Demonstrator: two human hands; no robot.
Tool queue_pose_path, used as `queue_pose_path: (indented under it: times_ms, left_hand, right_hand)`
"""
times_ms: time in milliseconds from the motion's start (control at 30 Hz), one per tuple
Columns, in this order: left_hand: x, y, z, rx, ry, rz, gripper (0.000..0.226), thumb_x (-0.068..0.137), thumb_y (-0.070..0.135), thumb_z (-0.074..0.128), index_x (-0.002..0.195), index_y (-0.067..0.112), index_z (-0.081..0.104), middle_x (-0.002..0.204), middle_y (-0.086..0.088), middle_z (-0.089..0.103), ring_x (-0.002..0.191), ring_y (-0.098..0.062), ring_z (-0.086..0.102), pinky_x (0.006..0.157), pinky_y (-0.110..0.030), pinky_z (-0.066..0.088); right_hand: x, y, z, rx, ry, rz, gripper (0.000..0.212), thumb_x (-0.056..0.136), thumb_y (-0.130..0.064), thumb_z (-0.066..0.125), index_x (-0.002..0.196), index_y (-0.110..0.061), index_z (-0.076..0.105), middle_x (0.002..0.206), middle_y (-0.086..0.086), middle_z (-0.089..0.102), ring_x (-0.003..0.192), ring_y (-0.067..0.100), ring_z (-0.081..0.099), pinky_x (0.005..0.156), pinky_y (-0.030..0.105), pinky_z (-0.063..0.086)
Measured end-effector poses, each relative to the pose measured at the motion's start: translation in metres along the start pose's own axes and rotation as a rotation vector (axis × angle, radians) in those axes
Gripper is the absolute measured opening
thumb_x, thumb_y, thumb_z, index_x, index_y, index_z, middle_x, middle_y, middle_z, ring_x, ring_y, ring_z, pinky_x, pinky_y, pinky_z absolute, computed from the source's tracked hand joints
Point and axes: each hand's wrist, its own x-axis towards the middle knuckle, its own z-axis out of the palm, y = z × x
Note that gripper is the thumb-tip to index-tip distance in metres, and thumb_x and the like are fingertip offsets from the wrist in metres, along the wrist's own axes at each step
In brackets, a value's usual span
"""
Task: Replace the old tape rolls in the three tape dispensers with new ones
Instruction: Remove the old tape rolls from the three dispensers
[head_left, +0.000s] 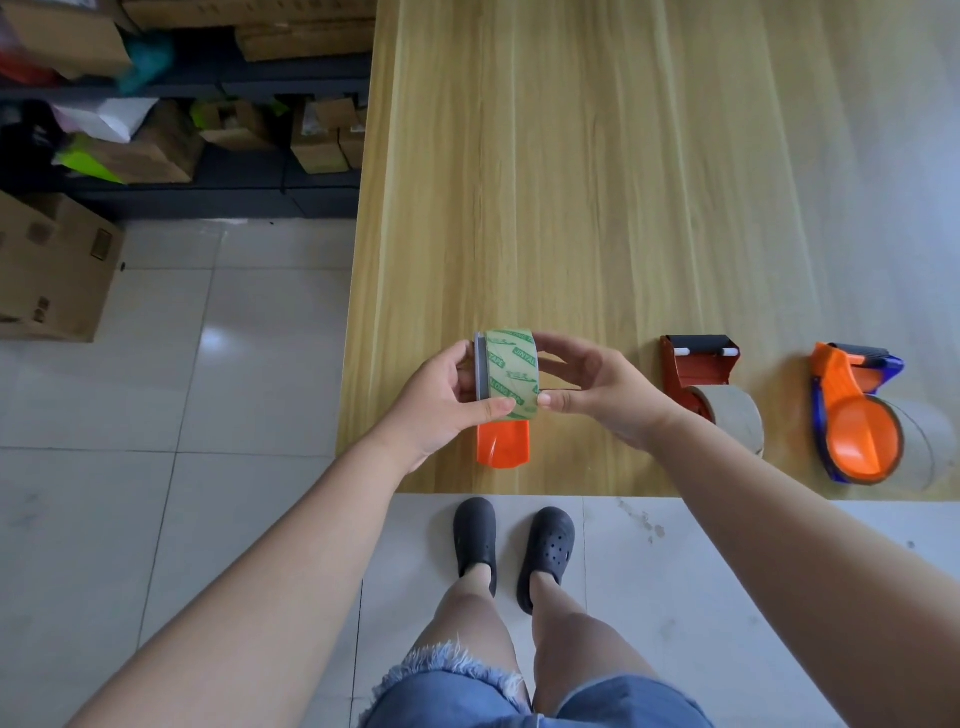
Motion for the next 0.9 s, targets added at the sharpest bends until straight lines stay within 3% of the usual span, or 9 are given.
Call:
queue_pose_path:
  times_ms: [67,200,367,600,767,867,900]
  left_hand:
    - [0.000,0.000,0.000,-0.004,0.009,0.005,0.046,0.077,-0.006,0.068,0.106,0.026,0.052,0.099,0.006,0.069,0.087,-0.002,0.069,0.076,-0.022,0.056]
    - [0.002,-0.001,-0.004,-0.060,0.053,0.029,0.040,0.074,-0.011,0.067,0.101,0.016,0.056,0.084,0.006,0.074,0.081,-0.006,0.070,0.069,-0.021,0.056]
    - [0.003,-0.003,-0.005,-0.120,0.122,0.042,0.038,0.072,-0.014,0.067,0.096,0.015,0.059,0.078,0.007,0.075,0.078,-0.007,0.071,0.065,-0.019,0.055]
    - [0.000,-0.003,-0.008,-0.003,0.040,0.037,0.036,0.081,-0.006,0.064,0.104,0.021,0.057,0.097,0.005,0.071,0.089,-0.004,0.069,0.077,-0.020,0.055]
    - [-0.003,-0.005,-0.011,0.078,0.042,0.037,0.028,0.085,-0.009,0.057,0.110,0.004,0.053,0.100,0.000,0.067,0.085,0.001,0.067,0.076,-0.015,0.053]
    - [-0.002,-0.007,-0.011,0.124,0.081,0.050,0.029,0.083,-0.003,0.062,0.106,0.013,0.055,0.100,0.003,0.068,0.087,-0.001,0.068,0.076,-0.016,0.054]
    - [-0.002,-0.007,-0.011,0.150,0.092,0.059,0.029,0.083,-0.002,0.064,0.104,0.016,0.056,0.099,0.004,0.068,0.087,-0.001,0.068,0.076,-0.017,0.054]
  right_hand:
    - [0.002,0.001,0.000,0.006,-0.007,-0.007,0.062,0.077,0.003,0.067,0.129,-0.022,0.046,0.130,-0.008,0.055,0.118,0.001,0.054,0.087,0.021,0.053]
    - [0.003,0.004,0.002,0.014,0.014,-0.009,0.055,0.072,-0.006,0.071,0.120,-0.025,0.052,0.120,-0.006,0.061,0.113,0.004,0.060,0.088,0.025,0.053]
    - [0.001,0.014,0.012,0.081,0.104,-0.019,0.014,0.079,0.000,0.066,0.087,-0.011,0.064,0.084,-0.005,0.074,0.080,0.006,0.070,0.076,0.019,0.055]
    - [-0.001,0.021,0.020,0.202,0.005,0.018,0.009,0.083,-0.007,0.062,0.090,-0.012,0.061,0.085,-0.005,0.068,0.069,0.001,0.059,0.061,0.015,0.043]
    - [-0.002,0.020,0.026,0.263,0.060,0.014,0.017,0.089,0.005,0.052,0.090,-0.008,0.063,0.074,-0.008,0.072,0.065,0.001,0.063,0.064,0.014,0.048]
    - [0.001,0.020,0.035,0.275,0.089,-0.022,0.004,0.081,-0.018,0.069,0.083,-0.015,0.070,0.080,-0.003,0.071,0.071,0.006,0.063,0.071,0.020,0.049]
    - [0.002,0.021,0.037,0.286,0.101,-0.023,0.017,0.071,-0.033,0.078,0.080,-0.019,0.072,0.083,0.000,0.070,0.075,0.010,0.061,0.073,0.021,0.048]
